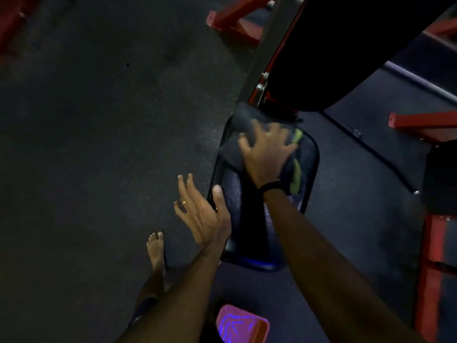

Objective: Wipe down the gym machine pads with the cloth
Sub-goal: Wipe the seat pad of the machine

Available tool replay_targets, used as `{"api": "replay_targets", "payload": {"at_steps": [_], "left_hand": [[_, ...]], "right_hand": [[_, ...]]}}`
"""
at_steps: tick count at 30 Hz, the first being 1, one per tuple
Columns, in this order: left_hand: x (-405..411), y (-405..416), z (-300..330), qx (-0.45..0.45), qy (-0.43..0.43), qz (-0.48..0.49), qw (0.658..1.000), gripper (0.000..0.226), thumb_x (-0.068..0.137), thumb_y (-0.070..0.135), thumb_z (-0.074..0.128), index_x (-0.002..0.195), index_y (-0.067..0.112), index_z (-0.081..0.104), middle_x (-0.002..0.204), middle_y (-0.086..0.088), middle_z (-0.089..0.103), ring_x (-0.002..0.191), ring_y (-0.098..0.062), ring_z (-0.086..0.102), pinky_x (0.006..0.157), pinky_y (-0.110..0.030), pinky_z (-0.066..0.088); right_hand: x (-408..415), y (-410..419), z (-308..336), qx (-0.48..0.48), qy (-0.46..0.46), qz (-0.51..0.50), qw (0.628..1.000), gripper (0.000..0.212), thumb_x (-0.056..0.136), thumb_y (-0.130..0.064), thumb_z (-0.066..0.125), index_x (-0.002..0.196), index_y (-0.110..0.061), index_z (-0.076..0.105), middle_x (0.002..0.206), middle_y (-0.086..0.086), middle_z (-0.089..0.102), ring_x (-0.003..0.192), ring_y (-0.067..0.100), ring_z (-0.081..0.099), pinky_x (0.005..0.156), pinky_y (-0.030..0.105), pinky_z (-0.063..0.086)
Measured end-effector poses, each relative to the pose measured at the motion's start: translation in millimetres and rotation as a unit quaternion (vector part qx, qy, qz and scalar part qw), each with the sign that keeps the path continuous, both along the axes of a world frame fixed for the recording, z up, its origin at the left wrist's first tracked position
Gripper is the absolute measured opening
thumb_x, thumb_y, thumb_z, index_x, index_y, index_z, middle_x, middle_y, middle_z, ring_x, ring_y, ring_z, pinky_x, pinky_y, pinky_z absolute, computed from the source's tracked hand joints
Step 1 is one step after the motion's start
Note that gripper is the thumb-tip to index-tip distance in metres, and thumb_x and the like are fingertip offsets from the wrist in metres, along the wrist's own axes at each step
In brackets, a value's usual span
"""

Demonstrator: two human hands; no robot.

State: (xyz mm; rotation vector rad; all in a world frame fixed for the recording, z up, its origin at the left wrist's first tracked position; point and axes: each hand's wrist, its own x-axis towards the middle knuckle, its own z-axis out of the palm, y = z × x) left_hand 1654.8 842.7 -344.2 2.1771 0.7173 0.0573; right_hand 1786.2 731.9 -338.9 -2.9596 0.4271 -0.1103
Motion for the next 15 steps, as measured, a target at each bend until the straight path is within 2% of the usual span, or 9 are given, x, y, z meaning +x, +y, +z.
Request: {"api": "replay_targets", "payload": {"at_steps": [2,6,8,10,12,13,15], "left_hand": [[-1,1,3,-0.020,-0.018,-0.007,1.000,0.075,0.098,0.067,0.020,0.151,0.016,0.031,0.163,-0.006,0.025,0.141,-0.020,0.037,0.121,-0.054,0.013],[-5,6,9,-0.064,-0.052,0.014,0.996,0.080,0.096,0.072,0.022,0.150,0.015,0.035,0.162,-0.005,0.029,0.144,-0.016,0.033,0.119,-0.059,0.013],[-7,10,12,-0.089,-0.063,0.004,0.994,0.080,0.095,0.072,0.024,0.151,0.015,0.036,0.161,-0.004,0.032,0.143,-0.017,0.036,0.118,-0.060,0.013],[-7,14,17,-0.108,-0.069,-0.009,0.992,0.076,0.095,0.068,0.030,0.152,0.018,0.033,0.158,-0.003,0.036,0.143,-0.017,0.038,0.118,-0.059,0.013],[-6,26,16,-0.115,-0.064,-0.017,0.991,0.074,0.095,0.064,0.033,0.153,0.019,0.032,0.156,-0.003,0.040,0.142,-0.017,0.039,0.119,-0.057,0.011],[-6,32,15,-0.114,-0.064,-0.011,0.991,0.074,0.095,0.063,0.033,0.153,0.018,0.032,0.154,-0.003,0.042,0.141,-0.017,0.040,0.119,-0.057,0.012],[-2,45,16,-0.113,-0.074,0.009,0.991,0.075,0.094,0.064,0.033,0.152,0.016,0.035,0.153,-0.003,0.045,0.138,-0.017,0.045,0.117,-0.057,0.015]], "right_hand": [[-28,29,10,0.006,0.001,0.083,0.997,0.052,0.081,-0.057,0.051,0.124,-0.029,0.061,0.112,0.008,0.056,0.104,0.030,0.049,0.086,0.048,0.033],[-135,15,26,0.042,0.047,0.142,0.988,0.052,0.079,-0.060,0.050,0.124,-0.034,0.058,0.117,0.003,0.053,0.110,0.027,0.045,0.087,0.049,0.033],[-155,-14,28,0.039,0.057,0.097,0.993,0.054,0.076,-0.060,0.048,0.122,-0.034,0.061,0.113,0.002,0.052,0.110,0.029,0.047,0.088,0.049,0.031],[-125,-25,23,0.025,0.046,-0.018,0.998,0.056,0.077,-0.063,0.044,0.121,-0.033,0.062,0.113,0.005,0.053,0.110,0.033,0.048,0.091,0.055,0.032],[-81,-1,18,0.016,0.032,-0.117,0.993,0.055,0.079,-0.064,0.045,0.121,-0.031,0.063,0.115,0.009,0.055,0.111,0.034,0.048,0.094,0.058,0.034],[-74,16,19,0.019,0.033,-0.110,0.993,0.054,0.079,-0.062,0.048,0.121,-0.031,0.065,0.115,0.009,0.056,0.111,0.033,0.048,0.094,0.057,0.034],[-93,43,23,0.038,0.019,-0.005,0.999,0.053,0.078,-0.060,0.052,0.122,-0.032,0.063,0.115,0.005,0.055,0.109,0.030,0.048,0.089,0.051,0.033]]}}
